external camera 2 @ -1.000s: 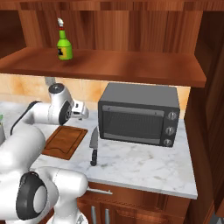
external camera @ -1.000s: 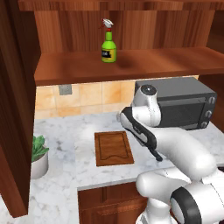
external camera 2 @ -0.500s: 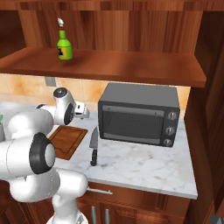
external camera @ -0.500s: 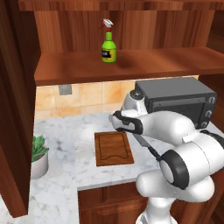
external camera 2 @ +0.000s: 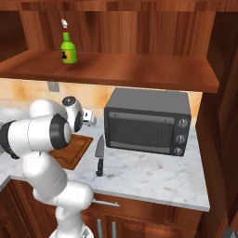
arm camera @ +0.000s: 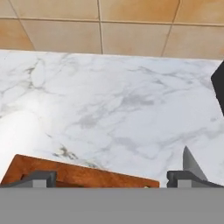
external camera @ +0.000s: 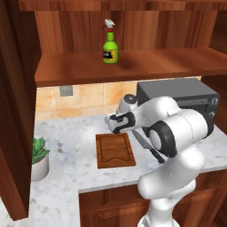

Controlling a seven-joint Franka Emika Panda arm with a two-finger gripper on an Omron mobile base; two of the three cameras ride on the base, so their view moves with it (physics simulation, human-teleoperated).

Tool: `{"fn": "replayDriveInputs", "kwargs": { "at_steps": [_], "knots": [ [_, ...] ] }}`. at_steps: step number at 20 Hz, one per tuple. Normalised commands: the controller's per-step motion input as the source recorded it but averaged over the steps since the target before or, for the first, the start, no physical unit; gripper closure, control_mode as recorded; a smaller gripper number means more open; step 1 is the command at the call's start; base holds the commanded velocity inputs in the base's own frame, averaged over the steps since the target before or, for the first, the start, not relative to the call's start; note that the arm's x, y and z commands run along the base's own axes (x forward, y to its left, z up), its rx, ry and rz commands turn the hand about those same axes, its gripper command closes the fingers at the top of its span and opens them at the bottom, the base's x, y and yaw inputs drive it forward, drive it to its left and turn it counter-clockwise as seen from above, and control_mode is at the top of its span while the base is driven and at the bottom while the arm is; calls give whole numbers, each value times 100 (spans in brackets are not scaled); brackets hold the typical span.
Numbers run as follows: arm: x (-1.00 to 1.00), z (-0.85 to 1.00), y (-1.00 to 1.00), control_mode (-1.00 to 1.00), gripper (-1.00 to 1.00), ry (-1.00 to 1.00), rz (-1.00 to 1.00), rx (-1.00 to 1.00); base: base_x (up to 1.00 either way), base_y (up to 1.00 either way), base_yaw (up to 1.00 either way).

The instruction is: Move the cutting board and knife to the sink. Then move spray from the cabinet to the counter.

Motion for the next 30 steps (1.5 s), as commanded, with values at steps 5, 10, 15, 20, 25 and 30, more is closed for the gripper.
{"fn": "replayDriveInputs", "kwargs": {
  "at_steps": [5,10,15,20,25,30],
  "knots": [
    [42,-35,14,-100,-100,0,0,1,0,0,0],
    [37,-28,12,-100,-100,0,0,1,0,0,0],
    [29,-28,14,-100,-100,0,0,1,0,0,0],
    [12,-28,13,-100,-100,0,0,0,0,0,0],
    [0,-21,13,-100,-100,0,0,0,0,0,0],
    [-14,-12,5,-100,-100,0,-3,0,0,0,0]
  ]
}}
